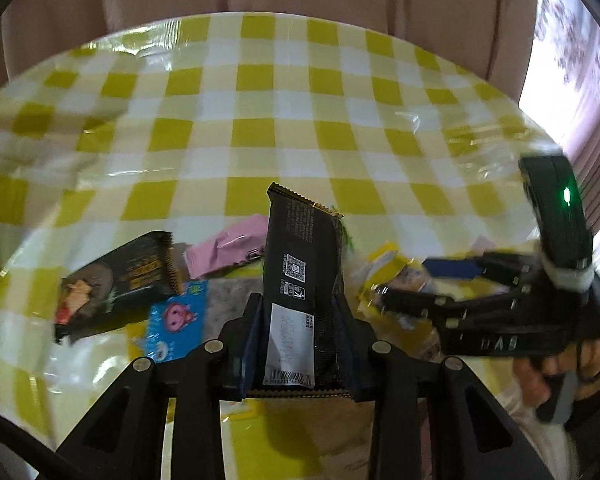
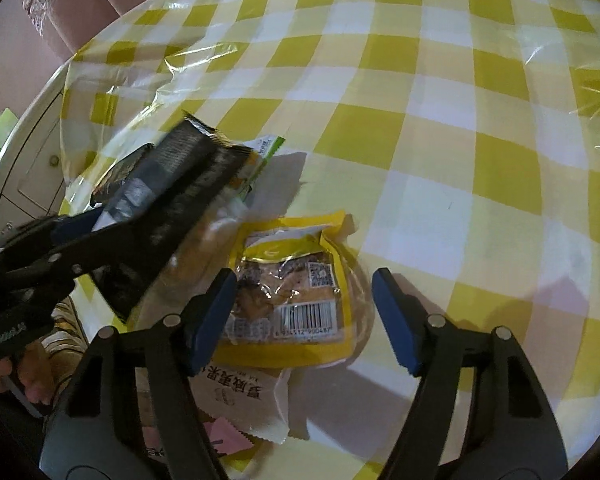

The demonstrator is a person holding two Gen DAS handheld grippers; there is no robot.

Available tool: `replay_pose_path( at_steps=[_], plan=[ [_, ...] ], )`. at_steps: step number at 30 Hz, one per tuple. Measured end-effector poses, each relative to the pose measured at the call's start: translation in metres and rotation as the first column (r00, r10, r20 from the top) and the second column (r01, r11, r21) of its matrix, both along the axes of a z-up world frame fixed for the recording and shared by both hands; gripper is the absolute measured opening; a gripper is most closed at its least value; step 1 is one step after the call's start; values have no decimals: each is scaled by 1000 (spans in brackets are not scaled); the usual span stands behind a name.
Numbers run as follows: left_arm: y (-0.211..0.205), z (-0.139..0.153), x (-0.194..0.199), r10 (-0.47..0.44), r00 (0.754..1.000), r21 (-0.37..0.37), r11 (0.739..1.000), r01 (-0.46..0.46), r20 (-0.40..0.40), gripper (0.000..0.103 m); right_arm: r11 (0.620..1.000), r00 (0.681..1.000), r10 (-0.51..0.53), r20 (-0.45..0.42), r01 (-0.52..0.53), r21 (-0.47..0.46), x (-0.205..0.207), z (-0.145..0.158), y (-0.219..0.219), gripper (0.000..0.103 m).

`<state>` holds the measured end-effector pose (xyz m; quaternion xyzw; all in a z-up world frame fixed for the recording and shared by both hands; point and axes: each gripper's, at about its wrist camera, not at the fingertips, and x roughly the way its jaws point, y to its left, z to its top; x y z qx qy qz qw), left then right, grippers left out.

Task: Organize snacks
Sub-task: 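Grasp the black chocolate bar with the left tool while the right tool reaches the yellow jerky pack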

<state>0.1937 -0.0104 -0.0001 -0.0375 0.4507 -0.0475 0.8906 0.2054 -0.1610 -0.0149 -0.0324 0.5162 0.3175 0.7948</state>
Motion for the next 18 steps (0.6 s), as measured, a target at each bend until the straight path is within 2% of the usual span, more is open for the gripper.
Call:
replay_pose_path(
  at_steps=[6, 9, 11, 14, 18],
  plan=[
    [-14, -8, -14, -47, 998, 90, 995, 49, -32, 35, 1000, 1000, 13, 12, -13, -20, 0, 0, 2, 72],
    [-15, -14, -12, -51, 997, 72, 996, 55, -51, 35, 999, 1000, 25, 17, -25, -23, 2, 0, 9, 64],
    [-15, -16, -12, -52, 997, 70, 996, 56, -55, 36, 999, 999, 41, 1, -41, 7, 1, 0, 10, 59],
    [-13, -17, -12, -45, 997, 49, 998, 48, -66, 36, 999, 999, 46, -6, -46, 23, 1, 0, 10, 56],
    [-11, -18, -10, -45, 997, 28, 998, 47, -70, 36, 995, 998, 42, -39, -38, 96, 3, 0, 3, 56]
  ],
)
